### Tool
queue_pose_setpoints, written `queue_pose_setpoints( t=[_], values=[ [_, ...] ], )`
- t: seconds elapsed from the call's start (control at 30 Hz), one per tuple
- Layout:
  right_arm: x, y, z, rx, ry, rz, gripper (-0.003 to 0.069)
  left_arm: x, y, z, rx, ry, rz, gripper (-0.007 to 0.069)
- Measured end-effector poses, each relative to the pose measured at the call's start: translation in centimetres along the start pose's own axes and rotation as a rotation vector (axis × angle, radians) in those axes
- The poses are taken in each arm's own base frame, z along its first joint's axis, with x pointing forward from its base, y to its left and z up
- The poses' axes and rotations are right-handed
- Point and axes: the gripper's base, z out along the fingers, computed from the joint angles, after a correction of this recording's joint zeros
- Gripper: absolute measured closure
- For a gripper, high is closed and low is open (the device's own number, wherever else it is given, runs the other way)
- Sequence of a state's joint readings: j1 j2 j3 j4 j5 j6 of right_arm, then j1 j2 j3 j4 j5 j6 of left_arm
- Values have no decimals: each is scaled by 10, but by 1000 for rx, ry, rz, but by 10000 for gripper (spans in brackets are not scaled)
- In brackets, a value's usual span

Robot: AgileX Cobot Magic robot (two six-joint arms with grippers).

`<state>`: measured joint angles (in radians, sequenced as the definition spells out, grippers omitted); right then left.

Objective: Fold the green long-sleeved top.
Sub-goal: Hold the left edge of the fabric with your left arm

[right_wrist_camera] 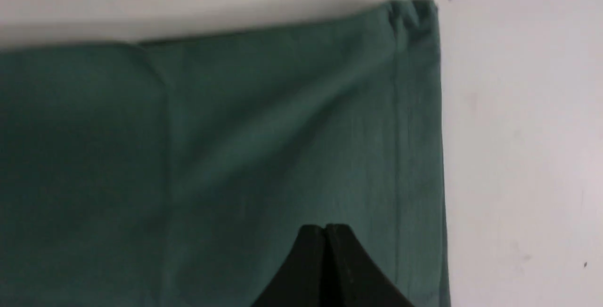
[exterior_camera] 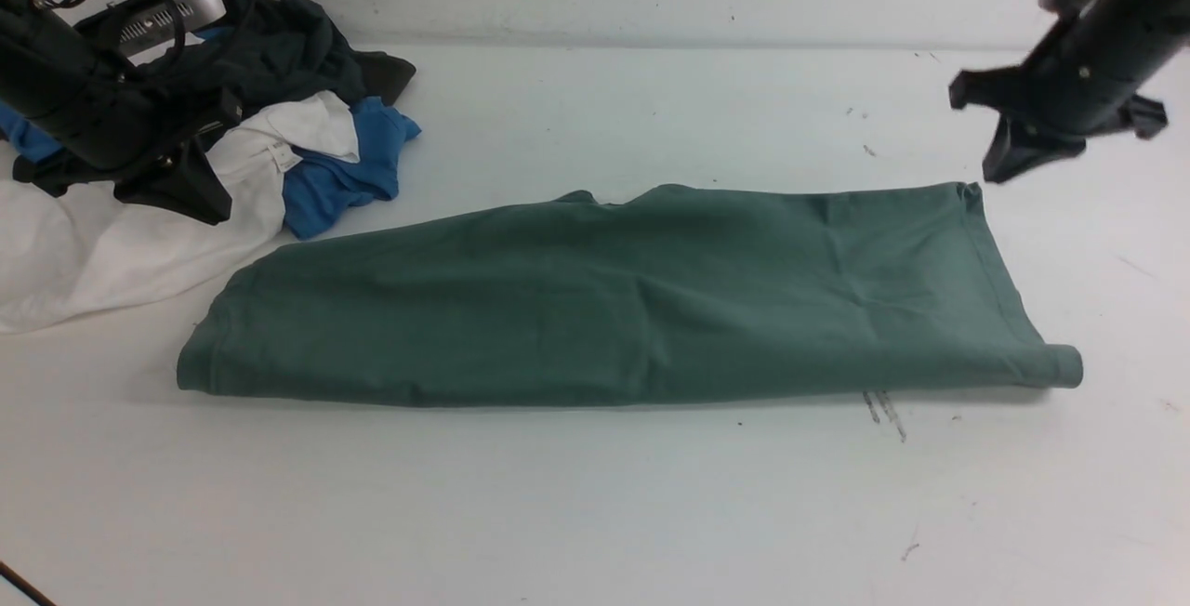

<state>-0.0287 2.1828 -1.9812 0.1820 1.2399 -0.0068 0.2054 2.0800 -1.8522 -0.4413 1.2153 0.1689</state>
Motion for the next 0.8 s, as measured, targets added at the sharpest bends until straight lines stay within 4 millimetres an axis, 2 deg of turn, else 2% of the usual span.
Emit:
queue_pose_setpoints(
  t=[0.07, 0.1, 0.13, 0.17, 0.2, 0.27, 0.37, 0.5, 0.57, 0.63, 0.7, 0.8],
  values=[
    [16, -3, 20, -3, 84, 17, 673, -1, 0, 0, -3, -16, 0, 624],
    [20, -3, 24, -3, 103, 20, 673, -2, 0, 0, -3, -18, 0, 624],
    [35, -3, 41, -3, 176, 24, 673, -2, 0, 0, -4, -21, 0, 624],
    [44, -2, 49, 3, 217, 22, 673, -2, 0, 0, -4, -21, 0, 622],
    [46, -2, 51, 6, 223, 27, 673, -2, 0, 0, -4, -21, 0, 621],
    [61, -3, 63, 42, 288, 2, 670, -2, 0, 0, -4, -21, 0, 615],
    [70, -9, 64, 143, 299, -21, 668, -2, 1, 2, -4, -19, -2, 603],
    [64, -19, 60, 257, 279, -52, 668, -3, 3, 7, -4, -16, -12, 583],
    [55, -22, 51, 282, 239, -59, 668, -2, 4, 8, -4, -4, -15, 571],
    [46, -20, 30, 276, 174, -52, 668, -1, 3, 6, -1, 12, -13, 560],
    [38, -11, -5, 242, 81, -39, 668, -4, 1, 1, 0, -5, -5, 549],
    [40, 2, -58, 174, -31, -27, 668, -1, 2, -5, -41, -4, 23, 536]
  ],
)
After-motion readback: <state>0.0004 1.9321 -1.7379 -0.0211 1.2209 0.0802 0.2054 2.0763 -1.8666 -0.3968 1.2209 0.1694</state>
